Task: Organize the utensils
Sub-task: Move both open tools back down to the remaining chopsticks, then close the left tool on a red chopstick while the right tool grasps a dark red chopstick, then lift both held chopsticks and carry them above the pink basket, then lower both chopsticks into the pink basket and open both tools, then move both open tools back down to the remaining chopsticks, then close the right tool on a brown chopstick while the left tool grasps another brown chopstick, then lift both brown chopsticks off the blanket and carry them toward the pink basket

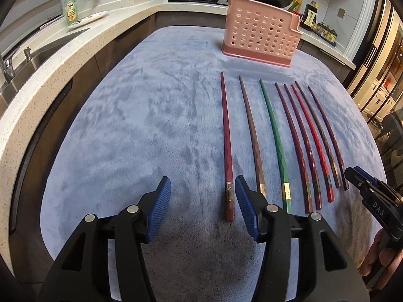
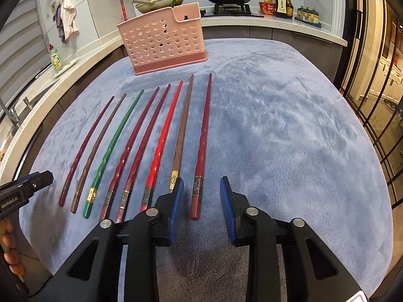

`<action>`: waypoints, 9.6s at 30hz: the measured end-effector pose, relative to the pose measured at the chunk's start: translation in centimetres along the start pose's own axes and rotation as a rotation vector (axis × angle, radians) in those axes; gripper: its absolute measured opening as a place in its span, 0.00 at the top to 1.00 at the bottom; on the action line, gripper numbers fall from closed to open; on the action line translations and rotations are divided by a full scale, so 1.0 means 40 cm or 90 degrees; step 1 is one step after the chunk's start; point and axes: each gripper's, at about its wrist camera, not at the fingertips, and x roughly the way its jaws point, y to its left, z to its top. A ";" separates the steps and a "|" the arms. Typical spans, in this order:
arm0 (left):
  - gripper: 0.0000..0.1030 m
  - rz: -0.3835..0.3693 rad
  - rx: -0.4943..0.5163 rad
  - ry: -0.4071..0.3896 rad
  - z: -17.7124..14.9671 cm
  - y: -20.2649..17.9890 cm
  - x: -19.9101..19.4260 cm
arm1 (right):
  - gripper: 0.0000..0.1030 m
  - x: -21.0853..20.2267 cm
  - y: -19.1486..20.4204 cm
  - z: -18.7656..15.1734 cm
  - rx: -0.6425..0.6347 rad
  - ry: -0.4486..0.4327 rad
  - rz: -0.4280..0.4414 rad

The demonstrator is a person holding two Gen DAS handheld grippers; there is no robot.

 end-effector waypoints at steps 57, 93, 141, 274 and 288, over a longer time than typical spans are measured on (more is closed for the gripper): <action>0.93 -0.065 -0.011 -0.096 0.115 0.002 -0.169 | 0.93 -0.222 -0.041 0.155 0.019 -0.152 0.024; 0.93 -0.084 -0.008 -0.357 0.686 -0.092 -0.362 | 0.93 -0.350 0.004 0.682 0.059 -0.373 0.121; 0.66 -0.040 0.005 -0.290 0.752 -0.131 -0.102 | 0.77 -0.082 0.044 0.744 0.062 -0.288 0.125; 0.93 -0.031 0.010 -0.114 0.179 -0.055 -0.184 | 0.93 -0.259 -0.031 0.225 0.027 -0.190 0.061; 0.93 -0.034 0.009 -0.182 0.371 -0.068 -0.218 | 0.93 -0.303 -0.035 0.377 0.040 -0.258 0.069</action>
